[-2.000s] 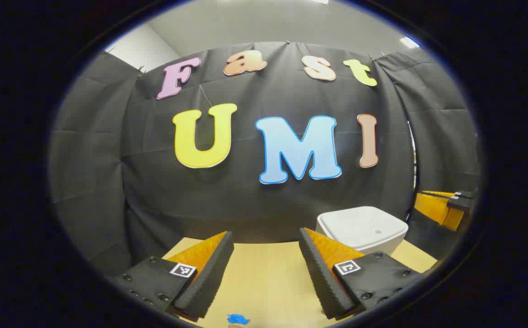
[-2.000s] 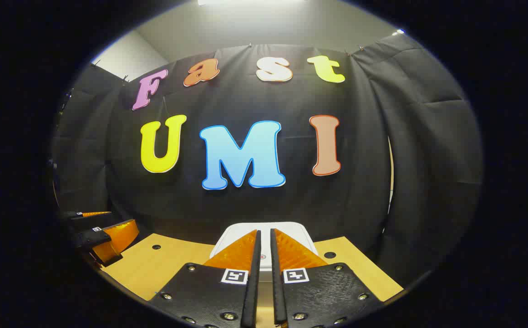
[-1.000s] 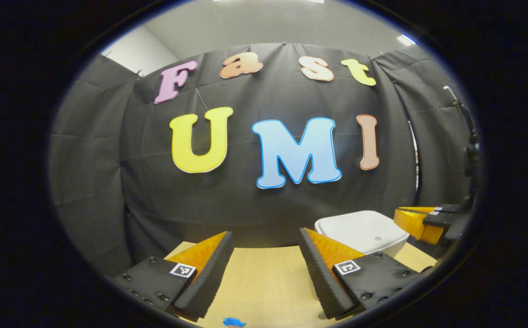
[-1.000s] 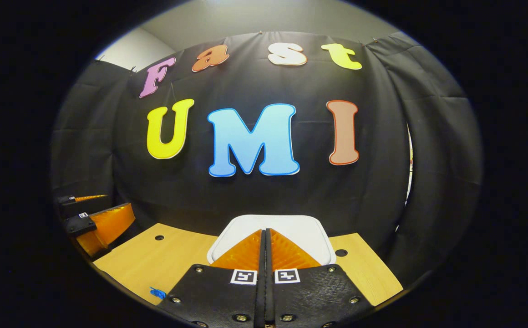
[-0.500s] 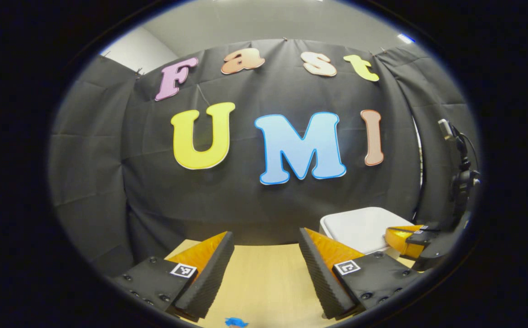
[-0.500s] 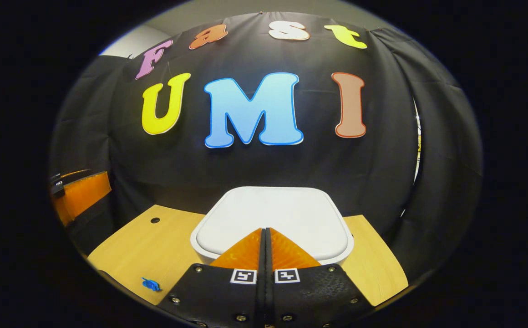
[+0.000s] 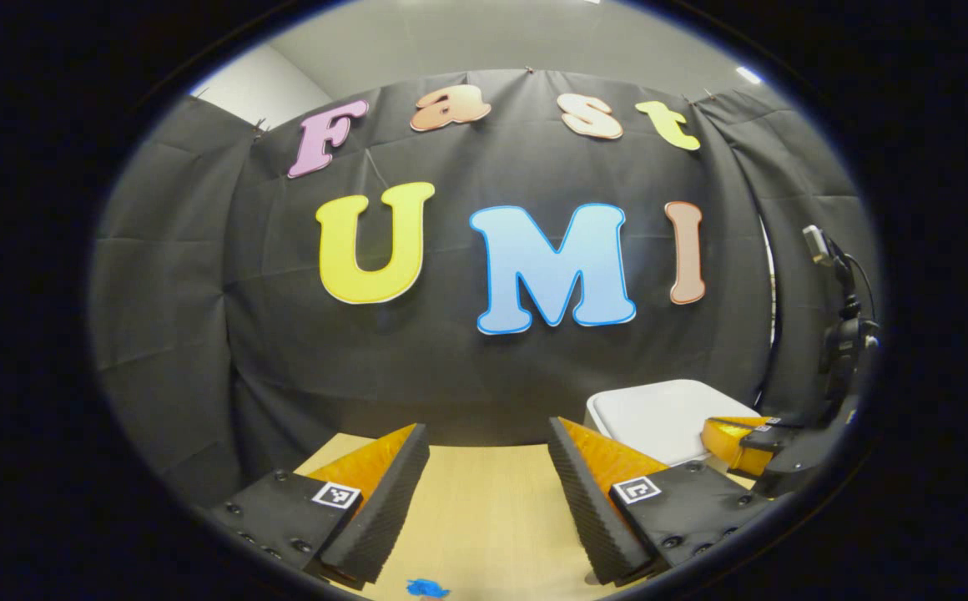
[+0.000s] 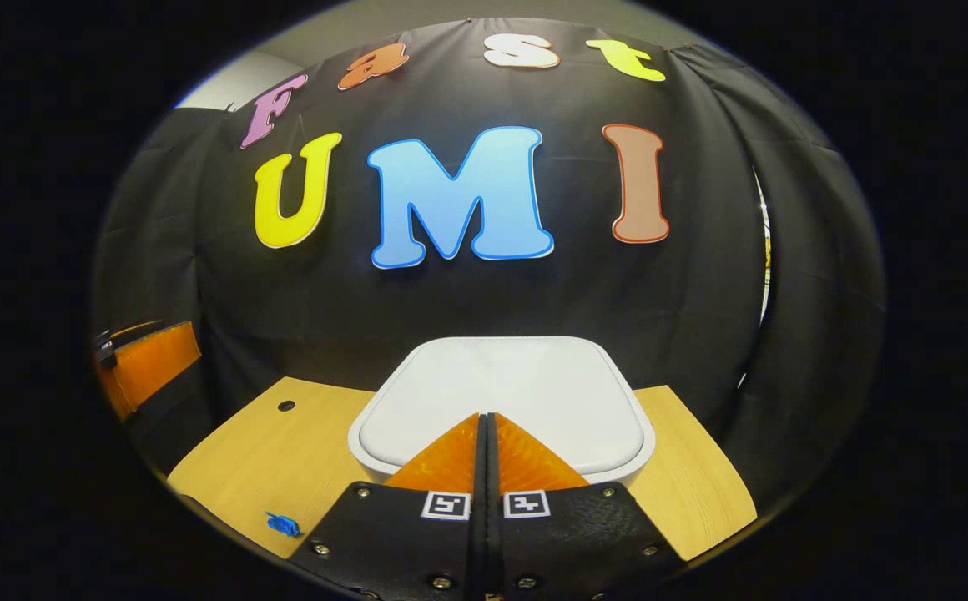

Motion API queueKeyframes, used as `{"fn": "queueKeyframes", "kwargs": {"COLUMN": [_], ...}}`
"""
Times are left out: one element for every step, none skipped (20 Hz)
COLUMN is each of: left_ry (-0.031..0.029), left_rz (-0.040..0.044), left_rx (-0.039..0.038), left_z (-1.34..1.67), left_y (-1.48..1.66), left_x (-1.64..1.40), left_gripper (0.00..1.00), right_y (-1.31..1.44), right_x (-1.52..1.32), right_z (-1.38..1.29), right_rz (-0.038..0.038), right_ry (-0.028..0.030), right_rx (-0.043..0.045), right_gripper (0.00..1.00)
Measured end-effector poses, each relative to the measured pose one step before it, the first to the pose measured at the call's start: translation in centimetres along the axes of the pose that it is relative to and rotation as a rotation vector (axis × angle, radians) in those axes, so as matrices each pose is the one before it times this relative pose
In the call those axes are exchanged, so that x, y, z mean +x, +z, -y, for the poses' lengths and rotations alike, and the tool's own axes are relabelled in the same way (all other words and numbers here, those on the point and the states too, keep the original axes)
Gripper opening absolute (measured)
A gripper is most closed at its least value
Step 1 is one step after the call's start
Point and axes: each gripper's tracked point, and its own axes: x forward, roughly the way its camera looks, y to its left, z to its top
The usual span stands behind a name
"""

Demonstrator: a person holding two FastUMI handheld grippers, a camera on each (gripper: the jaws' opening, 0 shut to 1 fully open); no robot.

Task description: Press the lid of the desktop garbage bin to open it, pick up the crumpled paper on the desktop and throw it into the bin, then pick up the pop can on the desktop and drop it into the bin, and finally close the garbage bin lid.

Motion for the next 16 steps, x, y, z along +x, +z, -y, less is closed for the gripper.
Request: {"fn": "queueKeyframes", "kwargs": {"left_ry": [-0.00068,0.0022,0.00056,-0.00074,0.00063,0.00112,-0.00117,-0.00338,-0.00347,-0.00174,-0.0011,0.00142,0.00137,0.00179,0.00173,0.00086], "left_rz": [0.00264,0.00473,-0.00075,0.00085,0.00063,-0.00093,0.00029,0.00257,0.00146,0.00026,0.00245,0.00252,0.00381,0.00137,0.00111,-0.00033], "left_rx": [0.00294,0.00268,-0.00086,-0.00192,-0.00111,-0.00044,-0.00102,0.00031,0.00129,0.00069,0.00018,0.0015,0.00076,-0.00103,-0.00312,-0.00338], "left_z": [-0.005,-0.165,-0.048,0.004,-0.039,-0.071,0.064,0.079,0.065,0.041,-0.029,0.0,0.033,-0.032,-0.052,0.037], "left_y": [0.072,0.134,-0.053,0.015,0.06,-0.132,0.046,0.14,0.052,0.008,0.085,0.054,0.009,-0.041,-0.049,0.058], "left_x": [-0.027,-0.14,-0.092,-0.041,-0.079,-0.105,0.042,-0.137,-0.028,-0.104,-0.047,-0.031,-0.058,-0.034,0.004,-0.08], "left_gripper": [0.96,0.96,0.94,0.94,0.94,0.96,0.94,0.94,0.94,0.94,0.94,0.94,0.94,0.94,0.94,0.94], "right_y": [0.199,0.064,0.306,0.327,0.557,1.092,0.973,0.652,0.547,0.382,-0.02,-0.086,0.22,0.07,0.062,0.076], "right_x": [0.12,-0.211,-0.362,-0.239,-0.271,-0.627,-0.694,-0.297,-0.194,-0.094,-0.146,-0.11,-0.085,-0.109,-0.07,-0.102], "right_z": [-0.095,0.104,0.019,-0.063,0.059,0.043,0.008,-0.006,0.025,0.015,-0.007,-0.019,-0.121,-0.071,-0.119,-0.039], "right_rz": [0.00646,-0.0124,0.00759,0.00997,0.01567,0.02919,0.02599,0.01843,0.01416,0.00943,0.00073,-0.00234,0.00465,0.00017,0.00002,0.00078], "right_ry": [-0.00174,-0.00922,-0.00327,0.00124,-0.00127,-0.00209,-0.00007,-0.00144,-0.00364,-0.00141,-0.00149,0.00111,0.00152,0.00213,0.00244,0.00275], "right_rx": [0.00463,-0.00718,-0.00744,-0.00521,-0.0034,0.00117,0.011,0.00819,0.0023,0.00054,0.00113,-0.00021,-0.00118,0.00182,-0.00022,-0.00098], "right_gripper": [0.0,0.0,0.0,0.0,0.0,0.0,0.0,0.0,0.0,0.0,0.0,0.0,0.0,0.0,0.0,0.0]}}
